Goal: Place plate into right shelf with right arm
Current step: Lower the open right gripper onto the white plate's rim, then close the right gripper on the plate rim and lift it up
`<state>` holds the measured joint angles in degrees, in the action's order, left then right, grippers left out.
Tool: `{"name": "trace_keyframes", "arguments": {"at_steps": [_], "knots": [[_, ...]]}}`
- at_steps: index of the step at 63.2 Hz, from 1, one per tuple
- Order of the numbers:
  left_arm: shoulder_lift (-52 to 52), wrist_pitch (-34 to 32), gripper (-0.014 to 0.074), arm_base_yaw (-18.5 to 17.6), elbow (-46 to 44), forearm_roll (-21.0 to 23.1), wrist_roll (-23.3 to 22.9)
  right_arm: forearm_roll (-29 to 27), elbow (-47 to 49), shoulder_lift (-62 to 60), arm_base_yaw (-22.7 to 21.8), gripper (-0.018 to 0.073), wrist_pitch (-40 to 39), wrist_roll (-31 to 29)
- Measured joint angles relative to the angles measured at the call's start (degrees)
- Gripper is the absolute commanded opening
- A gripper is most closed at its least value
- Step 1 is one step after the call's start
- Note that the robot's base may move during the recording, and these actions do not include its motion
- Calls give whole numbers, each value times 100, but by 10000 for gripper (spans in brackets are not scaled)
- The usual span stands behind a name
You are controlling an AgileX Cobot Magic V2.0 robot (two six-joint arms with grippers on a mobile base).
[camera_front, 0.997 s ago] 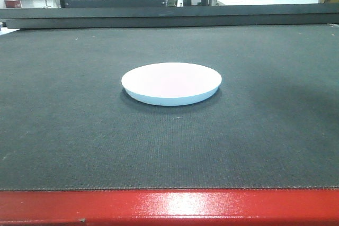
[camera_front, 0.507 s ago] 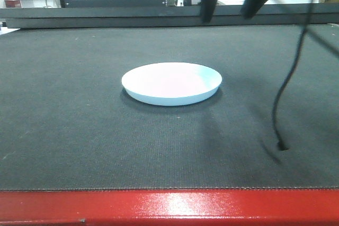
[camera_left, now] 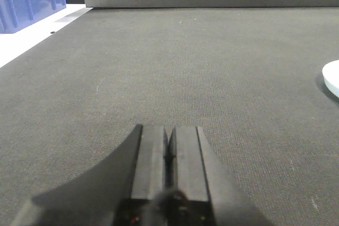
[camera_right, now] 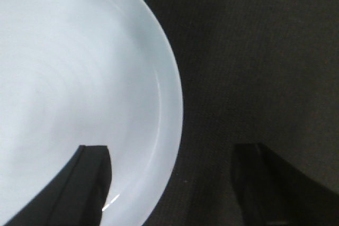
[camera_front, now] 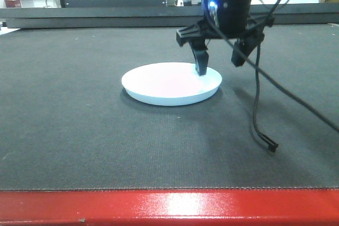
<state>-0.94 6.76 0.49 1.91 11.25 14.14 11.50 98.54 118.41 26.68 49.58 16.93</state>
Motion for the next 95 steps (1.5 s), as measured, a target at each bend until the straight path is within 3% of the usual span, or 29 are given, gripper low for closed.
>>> {"name": "trace_keyframes", "arguments": {"at_steps": [12,40,51,78,95], "knots": [[0,0,-47,0,0,0,0,0,0,106,-46,316,-172,0],[0,0,-47,0,0,0,0,-161,0,335,-113,279,-428,10],[0,0,-47,0,0,0,0,-187,13,361,-113,34,-501,34],[0,0,-47,0,0,0,0,-241,-4,-148,-113,54,-470,72],[0,0,-47,0,0,0,0,-17,-1054,-1591,-220,54,-570,54]]}}
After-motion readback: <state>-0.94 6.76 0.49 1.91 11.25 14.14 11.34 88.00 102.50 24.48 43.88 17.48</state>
